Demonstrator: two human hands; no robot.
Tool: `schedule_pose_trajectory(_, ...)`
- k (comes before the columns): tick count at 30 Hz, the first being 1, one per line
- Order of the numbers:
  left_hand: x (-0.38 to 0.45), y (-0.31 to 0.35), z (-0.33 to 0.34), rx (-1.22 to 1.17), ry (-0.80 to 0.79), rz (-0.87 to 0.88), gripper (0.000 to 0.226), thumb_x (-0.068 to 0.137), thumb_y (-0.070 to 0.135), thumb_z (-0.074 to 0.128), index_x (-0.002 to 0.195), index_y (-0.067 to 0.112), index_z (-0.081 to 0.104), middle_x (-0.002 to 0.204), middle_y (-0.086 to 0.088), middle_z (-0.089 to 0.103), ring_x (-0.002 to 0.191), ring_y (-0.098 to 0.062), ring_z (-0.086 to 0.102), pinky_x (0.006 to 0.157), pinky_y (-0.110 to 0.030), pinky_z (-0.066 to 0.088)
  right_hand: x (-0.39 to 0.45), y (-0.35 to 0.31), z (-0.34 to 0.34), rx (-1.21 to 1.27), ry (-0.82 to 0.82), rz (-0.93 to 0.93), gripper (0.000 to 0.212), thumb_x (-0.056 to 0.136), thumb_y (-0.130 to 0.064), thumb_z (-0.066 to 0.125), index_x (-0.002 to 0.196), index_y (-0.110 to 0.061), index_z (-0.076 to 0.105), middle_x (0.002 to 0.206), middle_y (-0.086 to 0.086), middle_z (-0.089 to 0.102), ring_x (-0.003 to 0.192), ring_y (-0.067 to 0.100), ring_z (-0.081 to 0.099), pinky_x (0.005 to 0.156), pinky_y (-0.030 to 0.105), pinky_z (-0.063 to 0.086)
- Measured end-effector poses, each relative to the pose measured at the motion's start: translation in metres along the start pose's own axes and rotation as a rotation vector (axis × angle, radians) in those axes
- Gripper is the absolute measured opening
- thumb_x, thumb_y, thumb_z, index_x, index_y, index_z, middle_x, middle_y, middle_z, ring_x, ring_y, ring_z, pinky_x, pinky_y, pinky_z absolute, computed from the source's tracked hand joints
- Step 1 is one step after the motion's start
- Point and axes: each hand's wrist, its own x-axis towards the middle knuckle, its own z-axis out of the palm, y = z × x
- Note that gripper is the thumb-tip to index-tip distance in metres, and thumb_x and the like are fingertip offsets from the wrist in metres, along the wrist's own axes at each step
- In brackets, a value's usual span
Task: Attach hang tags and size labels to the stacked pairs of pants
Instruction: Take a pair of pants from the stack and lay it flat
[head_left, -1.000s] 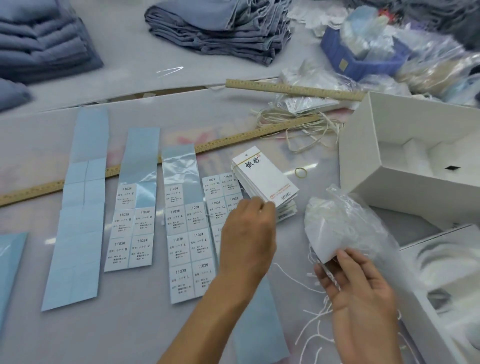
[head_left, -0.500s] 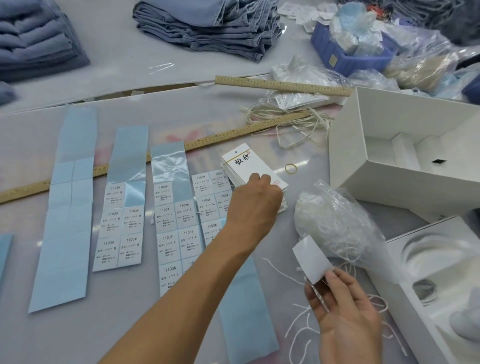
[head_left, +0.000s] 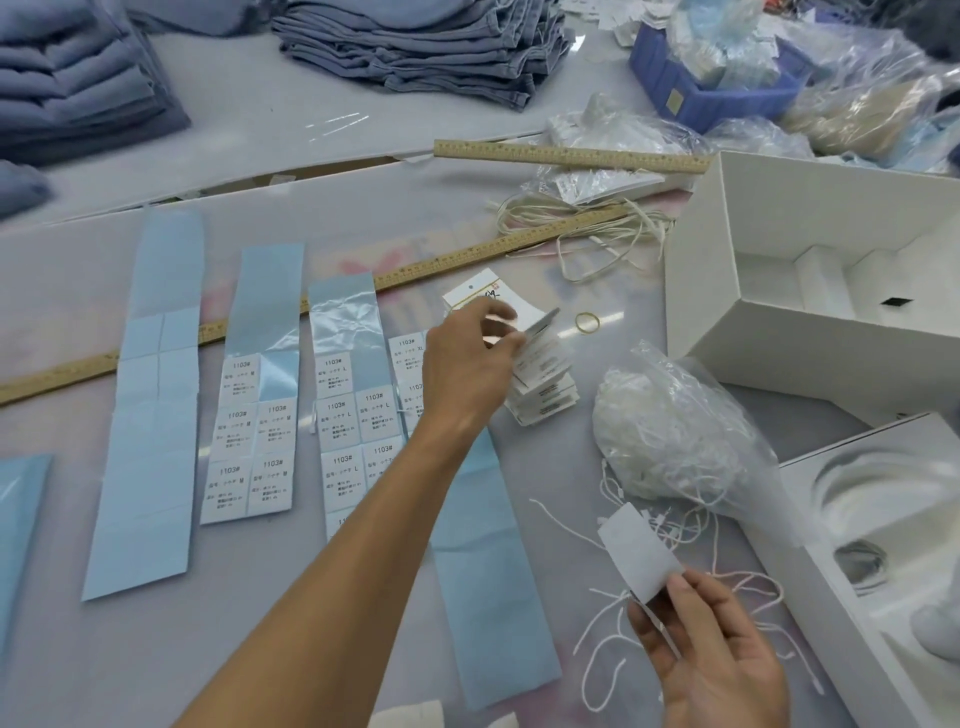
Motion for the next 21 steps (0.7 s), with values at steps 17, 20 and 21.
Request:
schedule_pose_trajectory(17,0.002,0.0,-0.011,-0.453,0.007,-0.114,0.01,0.084,0.011,0.082,0.087,0.019,0.079,0.084,-0.001,0.076,0.074,-0.007,0.066,0.062,-0.018,0.052,0.004,-0.007,-0.031,0.003,0.059,-0.03,0.019,0.096,0.007,0.056,0.081,-0.004,0.061,0.057,-0.002,0.069,0.05,0.007,0.067,0.051,0.021,0.058)
schedule_pose_trajectory(20,0.006,0.013,-0.019,-0.504,0.063,-0.067,0.01,0.082,0.009,0.083,0.087,0.017,0.078,0.078,-0.003,0.067,0.058,0.004,0.056,0.059,-0.013,0.049,0.004,-0.011,-0.034,0.016,0.056,-0.035,0.02,0.097,0.006,0.056,0.081,-0.006,0.061,0.057,-0.003,0.069,0.051,0.005,0.066,0.052,0.02,0.058)
schedule_pose_trajectory(21,0.009,0.019,-0.024,-0.496,0.099,-0.027,0.011,0.081,0.01,0.084,0.086,0.018,0.078,0.077,-0.001,0.068,0.058,0.004,0.057,0.06,-0.014,0.05,0.004,-0.012,-0.034,0.018,0.054,-0.039,0.02,0.097,0.006,0.056,0.082,-0.006,0.061,0.057,-0.004,0.069,0.051,0.005,0.066,0.052,0.02,0.058)
